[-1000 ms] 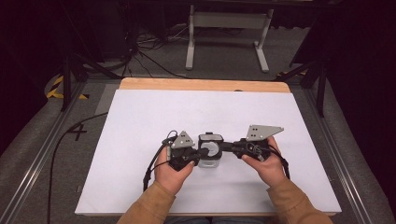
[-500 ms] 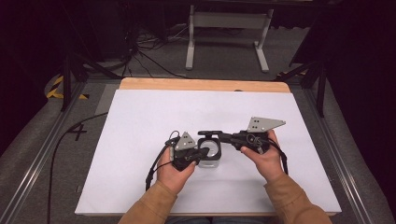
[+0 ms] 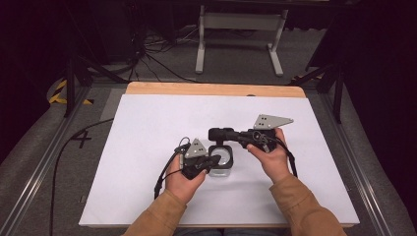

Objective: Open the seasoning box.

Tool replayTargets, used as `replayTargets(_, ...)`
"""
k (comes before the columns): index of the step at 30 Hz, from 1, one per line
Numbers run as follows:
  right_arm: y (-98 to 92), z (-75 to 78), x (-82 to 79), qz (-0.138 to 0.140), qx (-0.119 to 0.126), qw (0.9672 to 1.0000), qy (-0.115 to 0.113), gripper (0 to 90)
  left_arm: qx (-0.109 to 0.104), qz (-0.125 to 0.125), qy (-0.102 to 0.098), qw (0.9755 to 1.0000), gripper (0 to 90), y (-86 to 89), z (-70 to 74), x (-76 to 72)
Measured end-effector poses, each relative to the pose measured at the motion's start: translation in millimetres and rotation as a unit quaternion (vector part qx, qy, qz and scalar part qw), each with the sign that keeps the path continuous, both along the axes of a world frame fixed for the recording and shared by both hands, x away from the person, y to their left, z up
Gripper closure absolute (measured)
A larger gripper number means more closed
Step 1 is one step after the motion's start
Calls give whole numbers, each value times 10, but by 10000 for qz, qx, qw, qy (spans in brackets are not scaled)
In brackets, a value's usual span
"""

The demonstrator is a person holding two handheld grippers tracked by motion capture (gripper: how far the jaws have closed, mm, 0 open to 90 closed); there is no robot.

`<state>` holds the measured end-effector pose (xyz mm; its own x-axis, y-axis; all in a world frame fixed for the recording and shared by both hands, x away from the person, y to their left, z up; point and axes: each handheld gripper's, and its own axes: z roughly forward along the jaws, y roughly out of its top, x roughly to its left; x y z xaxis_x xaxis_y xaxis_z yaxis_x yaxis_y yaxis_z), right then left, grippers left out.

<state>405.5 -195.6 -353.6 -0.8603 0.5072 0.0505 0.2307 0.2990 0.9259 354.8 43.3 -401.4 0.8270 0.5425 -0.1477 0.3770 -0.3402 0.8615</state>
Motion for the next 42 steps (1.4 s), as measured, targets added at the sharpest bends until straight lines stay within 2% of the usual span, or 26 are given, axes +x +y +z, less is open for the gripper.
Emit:
replayTargets(7,-24,2,95,-333,-28,9994,44,900,15,-52,4,10000,897,5,2,10)
replayTargets(13,-51,-26,153,-414,95,9989,180,900,17,-57,-26,10000,897,-4,0,18)
replayTargets(17,-48,-23,150,-417,84,9989,180,900,43,-141,-23,9999,897,17,18,33)
replayTargets(19,-51,-17,140,-418,50,9990,164,900,45,-192,42,9998,895,34,42,27)
replayTargets(20,-54,-12,132,-417,29,9990,155,900,110,-232,12,9997,894,47,59,28)
replayTargets(23,-66,1,115,-358,36,9993,136,899,116,-285,5,9995,882,50,91,8)
replayTargets(29,-117,90,-5,-226,45,9997,31,848,90,-356,-52,9993,841,119,246,-69)
replayTargets(30,-133,105,-35,-197,50,9998,15,830,86,-338,-65,9994,841,174,299,-89)
replayTargets(33,-242,142,-143,-174,-107,9998,-81,767,55,-221,-34,9997,788,303,378,-122)
replayTargets(36,-419,148,-208,-337,-258,9990,-170,730,112,-78,-75,9999,747,436,432,-136)
replayTargets(39,-633,139,-217,-497,-234,9985,-2,692,150,47,-64,9999,703,564,467,-128)
replayTargets(40,-633,139,-217,-497,-234,9985,-2,692,150,47,-64,9999,692,564,467,-128)
replayTargets(42,-781,140,-190,-563,-212,9979,234,636,175,141,-5,9997,683,651,482,-114)
